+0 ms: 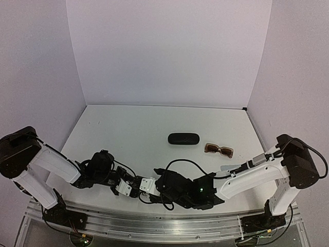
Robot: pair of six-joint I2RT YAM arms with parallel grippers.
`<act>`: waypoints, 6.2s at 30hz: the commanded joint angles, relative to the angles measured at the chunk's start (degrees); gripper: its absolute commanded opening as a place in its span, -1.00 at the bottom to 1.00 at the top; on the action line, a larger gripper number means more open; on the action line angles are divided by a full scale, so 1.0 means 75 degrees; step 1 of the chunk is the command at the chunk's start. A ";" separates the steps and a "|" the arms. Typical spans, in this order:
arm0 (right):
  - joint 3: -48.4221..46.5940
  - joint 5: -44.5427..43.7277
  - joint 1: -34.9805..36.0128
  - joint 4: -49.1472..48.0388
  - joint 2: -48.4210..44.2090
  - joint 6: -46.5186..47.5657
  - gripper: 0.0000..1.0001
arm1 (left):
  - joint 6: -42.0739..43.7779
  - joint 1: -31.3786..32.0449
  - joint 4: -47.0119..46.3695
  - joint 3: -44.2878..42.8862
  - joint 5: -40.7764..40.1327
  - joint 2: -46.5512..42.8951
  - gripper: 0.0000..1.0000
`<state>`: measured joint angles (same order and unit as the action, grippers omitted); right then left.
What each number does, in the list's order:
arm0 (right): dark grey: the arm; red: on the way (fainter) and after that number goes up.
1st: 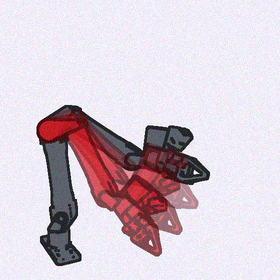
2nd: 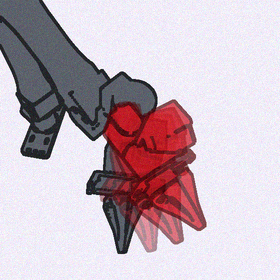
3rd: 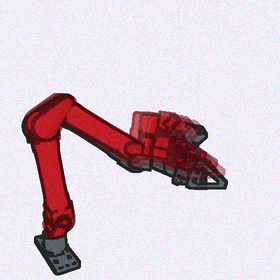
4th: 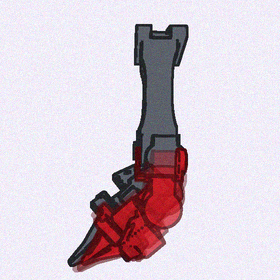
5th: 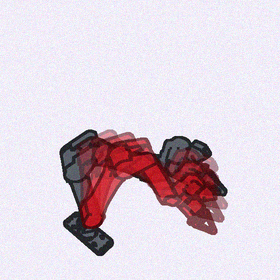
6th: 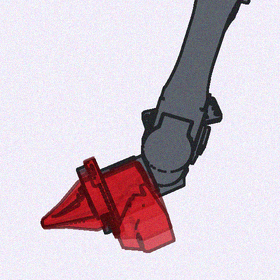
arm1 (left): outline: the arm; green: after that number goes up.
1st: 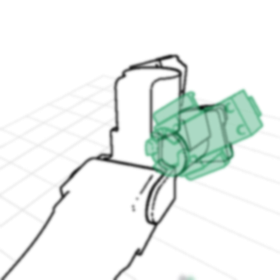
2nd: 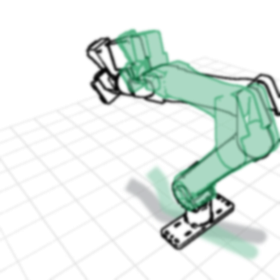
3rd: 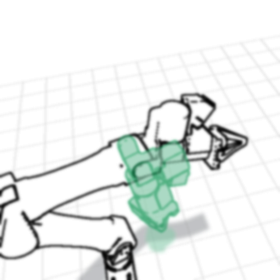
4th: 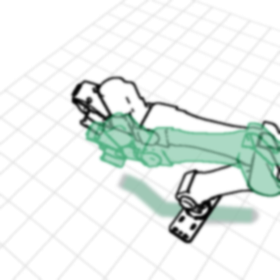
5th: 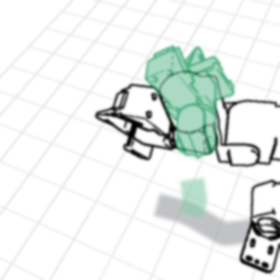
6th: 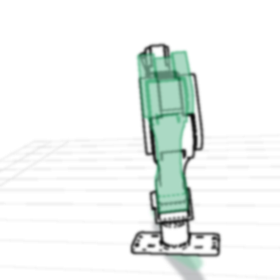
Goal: Organize the sunglasses
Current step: Close the sunglasses case at the center of the board, then adjust the sunglasses case at the center of the board, then move the sunglasses case at the center of the board, then pick up the sunglasses case from the center of the board.
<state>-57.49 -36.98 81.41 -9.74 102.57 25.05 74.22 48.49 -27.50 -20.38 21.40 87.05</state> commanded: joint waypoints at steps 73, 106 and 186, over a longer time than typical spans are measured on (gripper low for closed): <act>0.2814 0.1582 -0.1375 -0.0307 -0.3102 -0.5302 0.74 | -0.3432 -0.0324 0.5734 -0.6003 0.0878 0.2509 0.48; 0.2541 0.1849 -0.1374 -0.0318 -0.2488 -0.5184 0.75 | 0.0153 0.0063 0.7496 -0.3258 0.1701 -0.0508 1.00; -0.3080 0.5694 -0.6788 0.2401 0.0865 0.0816 0.96 | -0.2464 -0.3102 0.8605 -1.1155 -0.0755 0.6124 0.76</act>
<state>-74.97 2.48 31.75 5.58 105.84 25.74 59.50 25.17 40.81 -105.29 19.68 133.38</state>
